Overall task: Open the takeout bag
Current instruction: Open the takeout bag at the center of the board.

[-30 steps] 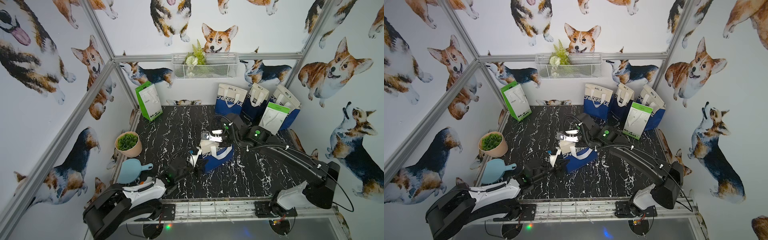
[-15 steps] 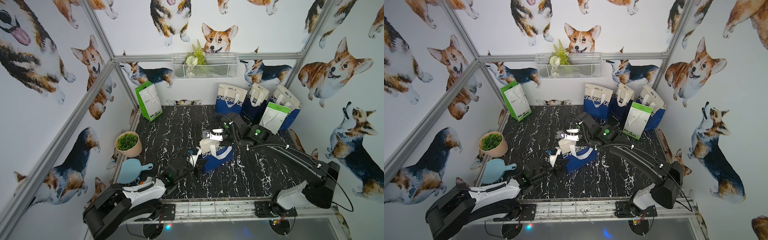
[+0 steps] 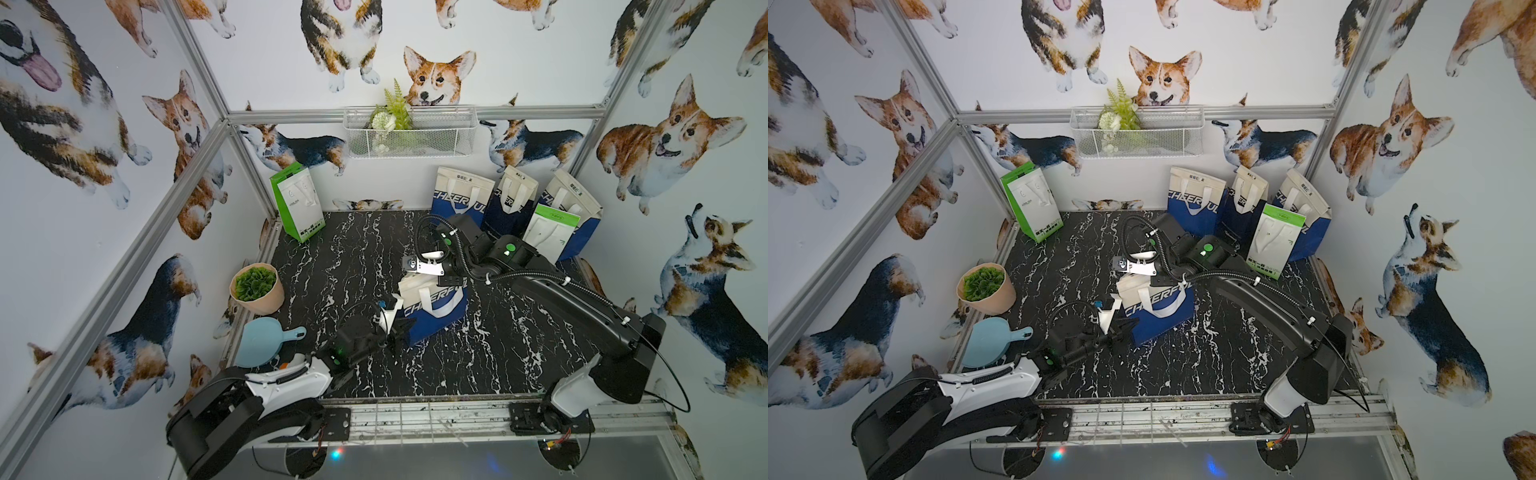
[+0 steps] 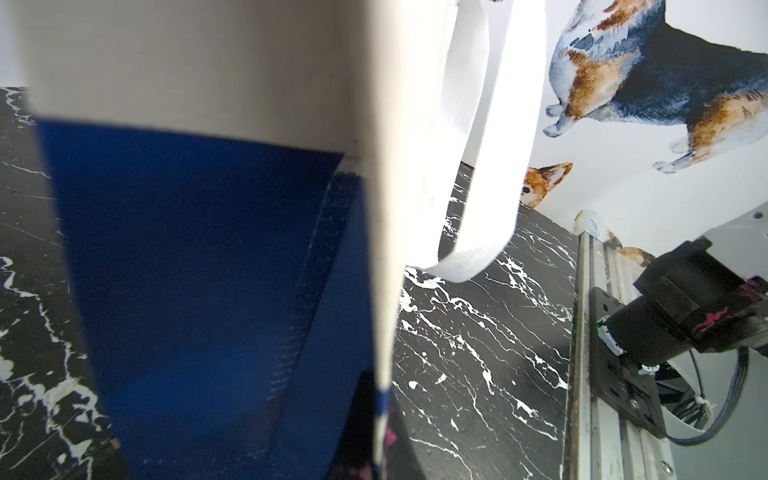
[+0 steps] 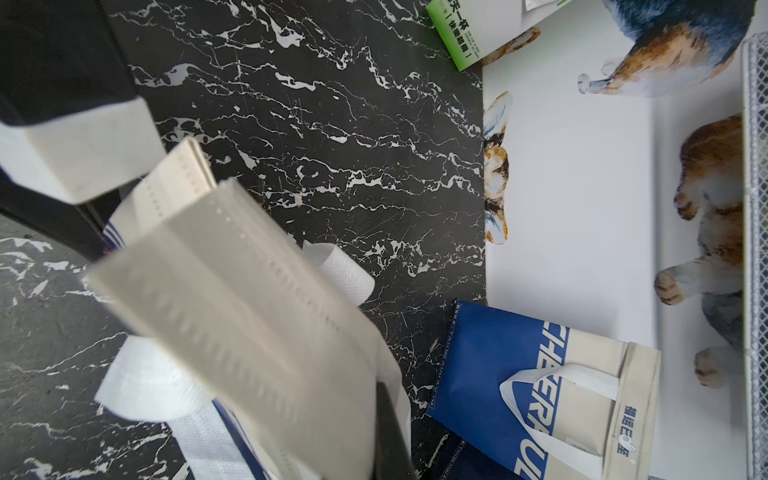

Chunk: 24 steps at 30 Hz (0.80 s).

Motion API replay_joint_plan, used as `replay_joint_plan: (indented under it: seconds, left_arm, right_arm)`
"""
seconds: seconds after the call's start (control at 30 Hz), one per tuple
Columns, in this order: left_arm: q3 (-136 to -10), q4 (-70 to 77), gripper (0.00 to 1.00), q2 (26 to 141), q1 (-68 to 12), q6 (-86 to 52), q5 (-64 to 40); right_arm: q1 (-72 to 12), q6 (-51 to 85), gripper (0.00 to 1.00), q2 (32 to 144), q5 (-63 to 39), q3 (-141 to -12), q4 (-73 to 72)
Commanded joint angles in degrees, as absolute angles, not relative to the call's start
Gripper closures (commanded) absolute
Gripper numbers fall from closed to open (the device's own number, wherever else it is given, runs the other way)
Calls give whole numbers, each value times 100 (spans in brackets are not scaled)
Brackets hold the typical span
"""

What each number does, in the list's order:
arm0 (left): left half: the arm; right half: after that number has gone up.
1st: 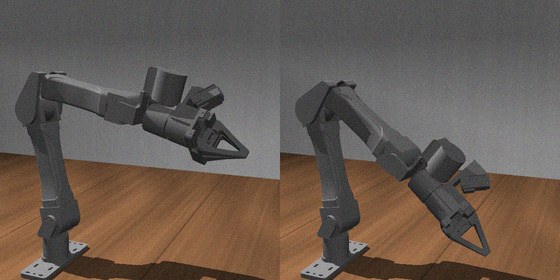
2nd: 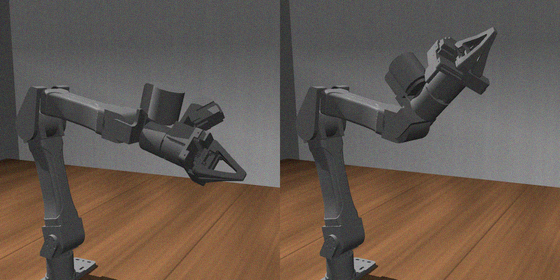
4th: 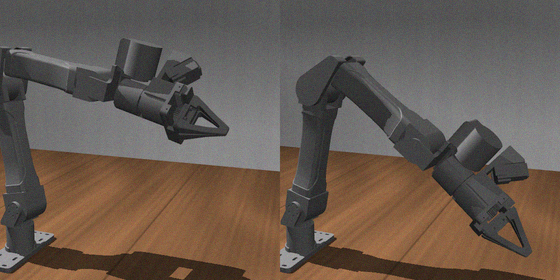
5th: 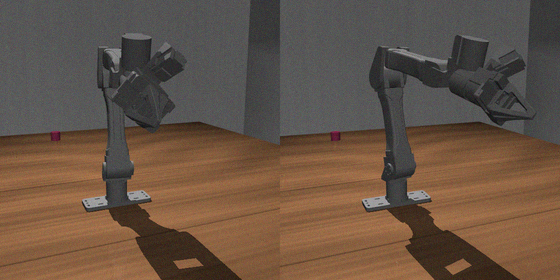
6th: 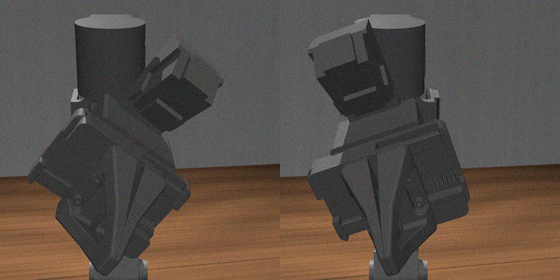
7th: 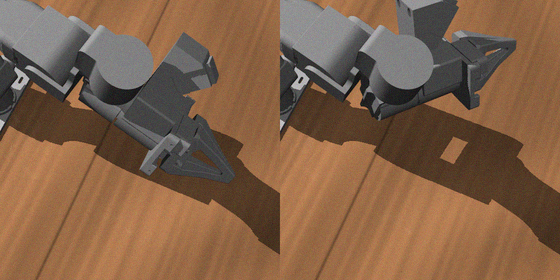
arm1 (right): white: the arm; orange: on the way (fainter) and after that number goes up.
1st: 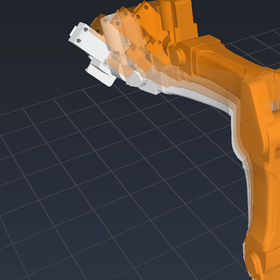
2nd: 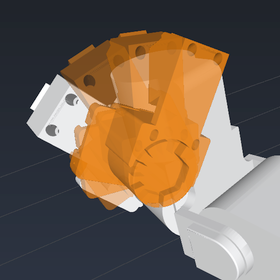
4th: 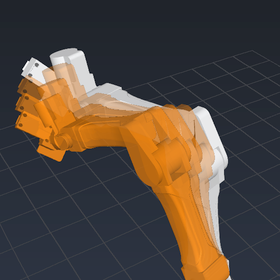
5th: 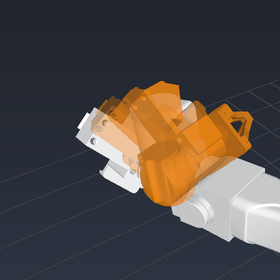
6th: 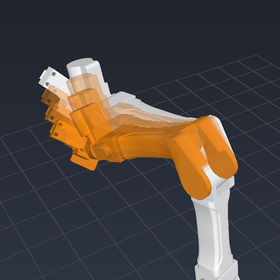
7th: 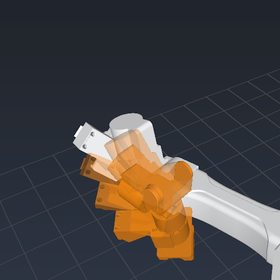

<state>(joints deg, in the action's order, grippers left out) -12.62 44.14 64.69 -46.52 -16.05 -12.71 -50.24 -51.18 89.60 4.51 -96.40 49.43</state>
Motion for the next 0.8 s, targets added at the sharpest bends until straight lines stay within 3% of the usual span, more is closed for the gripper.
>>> replay_joint_plan:
  seconds: [0.0,0.37,0.77]
  left_arm:
    - [-1266,4447,100,6495,-4658,-1572,-1331]
    - [-1286,4388,100,6489,-4658,-1572,-1321]
    - [-1274,4366,100,6425,-4658,-1582,-1295]
  right_arm:
    - [-5010,-5245,100,9013,358,-10054,5405]
    - [-5010,-5313,100,9621,256,-11264,6773]
    - [-5010,-5140,100,9511,211,-11063,6494]
